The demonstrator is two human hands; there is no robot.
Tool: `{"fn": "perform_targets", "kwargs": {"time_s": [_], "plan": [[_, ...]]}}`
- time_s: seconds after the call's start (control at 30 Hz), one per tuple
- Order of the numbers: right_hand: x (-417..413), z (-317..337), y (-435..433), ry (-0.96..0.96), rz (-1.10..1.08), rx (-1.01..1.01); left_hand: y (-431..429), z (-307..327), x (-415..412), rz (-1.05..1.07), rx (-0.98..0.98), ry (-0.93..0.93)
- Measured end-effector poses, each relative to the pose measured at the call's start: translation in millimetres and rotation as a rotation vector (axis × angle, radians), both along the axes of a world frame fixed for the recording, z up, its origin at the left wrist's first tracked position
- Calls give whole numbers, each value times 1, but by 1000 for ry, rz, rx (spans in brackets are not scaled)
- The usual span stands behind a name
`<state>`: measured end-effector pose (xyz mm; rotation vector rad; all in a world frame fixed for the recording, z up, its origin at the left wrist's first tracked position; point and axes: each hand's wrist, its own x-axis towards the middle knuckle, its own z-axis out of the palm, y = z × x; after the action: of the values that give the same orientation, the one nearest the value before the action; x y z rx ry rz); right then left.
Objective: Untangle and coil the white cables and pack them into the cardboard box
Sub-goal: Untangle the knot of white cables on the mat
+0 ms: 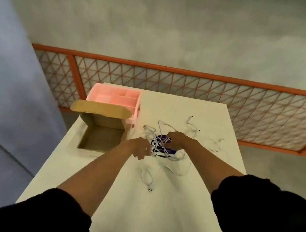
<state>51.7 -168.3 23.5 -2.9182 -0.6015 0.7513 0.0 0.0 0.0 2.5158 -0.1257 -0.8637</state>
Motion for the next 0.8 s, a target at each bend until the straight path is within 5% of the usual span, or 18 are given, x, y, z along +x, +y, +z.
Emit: {"fn": "perform_targets", "kwargs": {"time_s": [0.33, 0.6, 0.8], "plan": [[-37, -72, -12, 143, -4, 79, -25, -50, -42, 323, -199, 273], [-41, -78, -7, 128, 18, -71, -25, -53, -35, 511, -376, 62], [-41, -55, -2, 335, -2, -27, -14, -13, -26, 520, -618, 19]]}}
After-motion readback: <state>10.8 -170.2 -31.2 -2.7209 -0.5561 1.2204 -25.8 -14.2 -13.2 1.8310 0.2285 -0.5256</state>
